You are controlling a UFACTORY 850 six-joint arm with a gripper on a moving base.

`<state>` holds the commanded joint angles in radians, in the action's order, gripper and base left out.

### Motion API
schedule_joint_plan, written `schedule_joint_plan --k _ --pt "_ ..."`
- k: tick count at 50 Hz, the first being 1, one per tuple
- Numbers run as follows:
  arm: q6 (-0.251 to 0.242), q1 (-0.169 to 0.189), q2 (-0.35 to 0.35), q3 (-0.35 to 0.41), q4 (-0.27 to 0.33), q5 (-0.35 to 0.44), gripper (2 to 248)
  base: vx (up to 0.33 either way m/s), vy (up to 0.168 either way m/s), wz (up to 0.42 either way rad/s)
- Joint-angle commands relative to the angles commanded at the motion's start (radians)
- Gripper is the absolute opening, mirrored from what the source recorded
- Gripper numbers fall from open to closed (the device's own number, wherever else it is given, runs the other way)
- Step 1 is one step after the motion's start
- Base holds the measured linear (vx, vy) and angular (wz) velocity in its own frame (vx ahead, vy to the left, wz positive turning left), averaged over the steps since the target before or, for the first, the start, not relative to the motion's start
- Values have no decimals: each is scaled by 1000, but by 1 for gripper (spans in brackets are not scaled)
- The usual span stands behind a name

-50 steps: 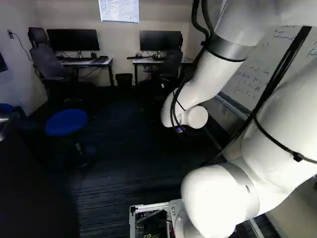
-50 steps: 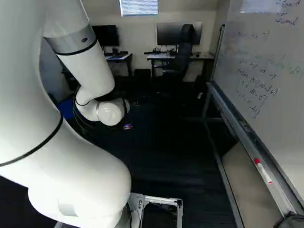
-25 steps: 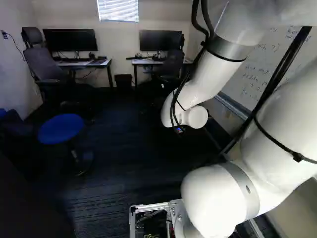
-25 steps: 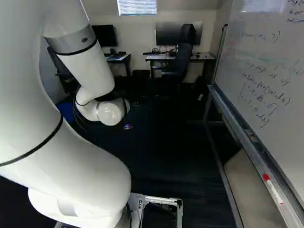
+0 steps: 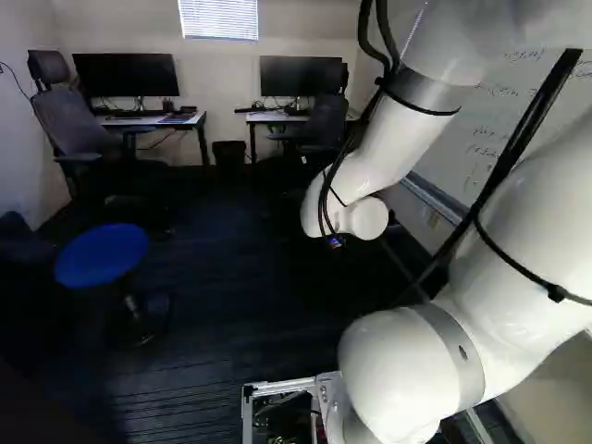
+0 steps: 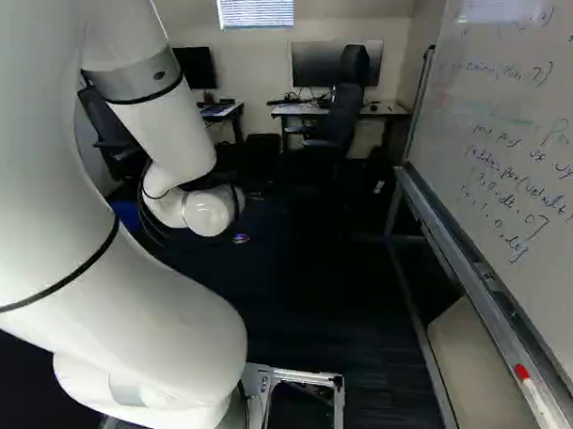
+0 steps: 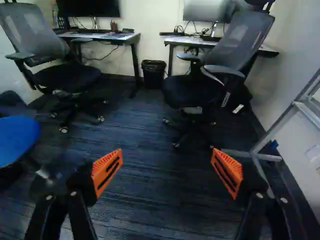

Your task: Open the door and move inside

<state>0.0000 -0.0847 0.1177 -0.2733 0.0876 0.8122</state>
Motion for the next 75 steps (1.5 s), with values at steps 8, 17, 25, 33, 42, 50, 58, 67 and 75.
schedule_joint_plan --k 8,17,25,33,42,50,58,67,75 --pt "0 0 0 0 0 0 247 150 2 3" --pt "0 0 0 0 0 0 247 134 5 -1" --pt "0 0 0 0 0 0 247 80 -2 -1" --pt "0 0 0 0 0 0 247 7 0 1" --pt "0 0 0 0 0 0 247 -14 0 0" --pt "0 0 0 0 0 0 247 0 0 0" --pt "0 2 4 4 -2 1 247 0 0 0" --pt "0 8 15 17 -8 6 247 0 0 0" --pt "0 17 32 37 -18 12 247 0 0 0"
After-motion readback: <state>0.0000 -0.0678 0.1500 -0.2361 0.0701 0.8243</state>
